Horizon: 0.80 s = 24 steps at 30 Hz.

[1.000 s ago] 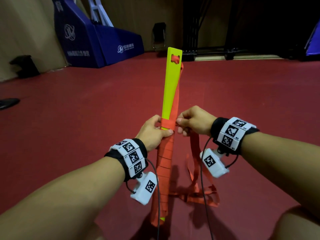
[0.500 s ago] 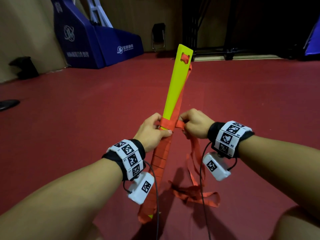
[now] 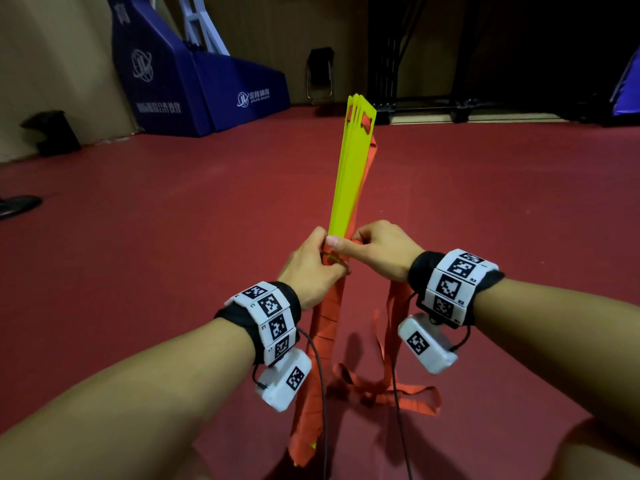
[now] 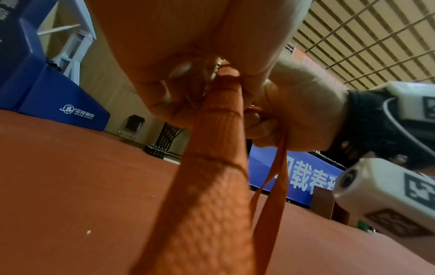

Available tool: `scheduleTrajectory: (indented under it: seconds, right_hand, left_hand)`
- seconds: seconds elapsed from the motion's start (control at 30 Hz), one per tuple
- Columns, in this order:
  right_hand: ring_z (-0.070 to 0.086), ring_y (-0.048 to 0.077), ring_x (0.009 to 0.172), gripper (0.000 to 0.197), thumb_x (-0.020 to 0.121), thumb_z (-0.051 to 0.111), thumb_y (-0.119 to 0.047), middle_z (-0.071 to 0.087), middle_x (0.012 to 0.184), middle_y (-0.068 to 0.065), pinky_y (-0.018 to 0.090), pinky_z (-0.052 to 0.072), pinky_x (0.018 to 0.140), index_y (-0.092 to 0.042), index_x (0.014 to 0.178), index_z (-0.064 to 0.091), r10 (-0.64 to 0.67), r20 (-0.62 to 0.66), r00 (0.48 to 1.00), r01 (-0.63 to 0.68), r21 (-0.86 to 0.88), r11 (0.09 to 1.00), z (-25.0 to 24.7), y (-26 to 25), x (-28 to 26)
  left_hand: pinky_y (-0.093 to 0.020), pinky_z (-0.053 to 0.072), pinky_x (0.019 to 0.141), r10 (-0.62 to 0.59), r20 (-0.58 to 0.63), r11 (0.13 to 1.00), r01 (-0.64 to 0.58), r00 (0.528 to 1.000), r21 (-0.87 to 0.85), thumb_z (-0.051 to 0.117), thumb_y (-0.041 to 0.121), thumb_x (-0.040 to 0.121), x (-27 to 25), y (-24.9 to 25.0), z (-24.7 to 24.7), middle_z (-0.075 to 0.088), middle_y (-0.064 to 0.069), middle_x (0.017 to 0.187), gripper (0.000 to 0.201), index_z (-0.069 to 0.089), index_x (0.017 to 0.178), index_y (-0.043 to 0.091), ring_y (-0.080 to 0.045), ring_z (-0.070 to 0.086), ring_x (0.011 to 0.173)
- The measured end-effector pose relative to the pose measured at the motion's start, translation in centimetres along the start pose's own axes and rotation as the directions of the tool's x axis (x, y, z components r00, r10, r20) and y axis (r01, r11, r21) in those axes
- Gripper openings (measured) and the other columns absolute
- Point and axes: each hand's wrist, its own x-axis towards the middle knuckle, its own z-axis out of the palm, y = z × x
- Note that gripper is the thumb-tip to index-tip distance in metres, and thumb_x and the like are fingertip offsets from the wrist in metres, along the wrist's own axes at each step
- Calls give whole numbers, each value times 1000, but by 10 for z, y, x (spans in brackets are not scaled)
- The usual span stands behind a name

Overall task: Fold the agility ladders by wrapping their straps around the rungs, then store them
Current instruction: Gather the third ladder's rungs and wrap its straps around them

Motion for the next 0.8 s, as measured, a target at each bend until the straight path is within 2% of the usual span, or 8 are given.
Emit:
scheduleTrajectory:
  seconds: [0.17, 0.3, 0.4, 0.5, 0.57, 0.67, 0.73, 0.8]
  right_hand:
    - [43, 21, 53, 65, 80, 58, -74, 45, 54, 3, 33, 31, 52, -13, 60, 48, 23, -16, 1000, -24, -44, 999, 1, -3, 0]
    - [45, 22, 54, 61, 85, 59, -66, 47, 54, 3, 35, 31, 51, -14, 56, 45, 13, -29, 1000, -14, -62, 998, 0, -1, 0]
    - [47, 25, 59, 59, 87, 57, -63, 50, 58, 6, 37, 33, 55, -13, 59, 47, 20, -22, 1000, -22, -75, 997, 0, 1, -1]
    - [49, 25, 59, 60, 90, 55, -62, 52, 59, 7, 36, 35, 55, -9, 62, 52, 33, 8, 999, -32, -68, 997, -1, 4, 1]
    - [51, 24, 59, 63, 90, 55, -64, 55, 61, 7, 35, 39, 58, -5, 68, 60, 44, 46, 998, -42, -57, 997, -3, 8, 3]
    - [49, 18, 50, 61, 87, 59, -64, 55, 55, 3, 31, 39, 58, -10, 58, 56, 61, 112, 992, -61, 0, 998, -8, 12, 4]
    - [48, 18, 47, 59, 88, 62, -59, 57, 55, 7, 27, 39, 54, -11, 56, 55, 59, 147, 987, -69, 64, 996, -9, 14, 4]
    - [48, 19, 47, 56, 90, 63, -54, 58, 59, 12, 25, 38, 50, -9, 59, 56, 58, 170, 984, -76, 101, 992, -7, 15, 5]
  left_hand:
    - [-43, 45, 76, -32, 43, 999, 30, 999, 32, 70, 26, 84, 0, -2, 4, 57, -3, 85, 34, 41, 97, 14, -32, 57, 86]
    - [-45, 49, 82, -63, 81, 995, 69, 995, -77, 66, 48, 65, -2, 0, 4, 64, -3, 90, 47, 46, 96, 19, -29, 62, 88]
    - [-53, 52, 86, -61, 90, 991, 70, 994, -111, 65, 41, 63, 0, -5, 7, 68, -10, 95, 48, 48, 100, 15, -32, 64, 91]
    - [-54, 54, 86, -44, 82, 994, 52, 996, -100, 75, 32, 73, 5, -16, 10, 69, -4, 93, 34, 46, 91, 27, -29, 67, 90]
    - [-52, 56, 86, -39, 101, 995, 48, 994, -87, 79, 30, 78, 7, -22, 11, 69, 0, 96, 36, 46, 93, 35, -23, 69, 89]
    - [-51, 59, 86, -42, 150, 991, 60, 988, -117, 75, 47, 64, 6, -22, 10, 72, -2, 102, 46, 51, 103, 45, -24, 72, 92]
    - [-50, 59, 87, -33, 166, 991, 54, 986, -125, 75, 47, 61, 6, -23, 11, 72, -3, 103, 57, 55, 114, 39, -25, 72, 94]
    - [-49, 59, 87, -34, 172, 990, 57, 984, -130, 80, 43, 64, 7, -24, 10, 71, -4, 102, 67, 57, 125, 27, -25, 71, 94]
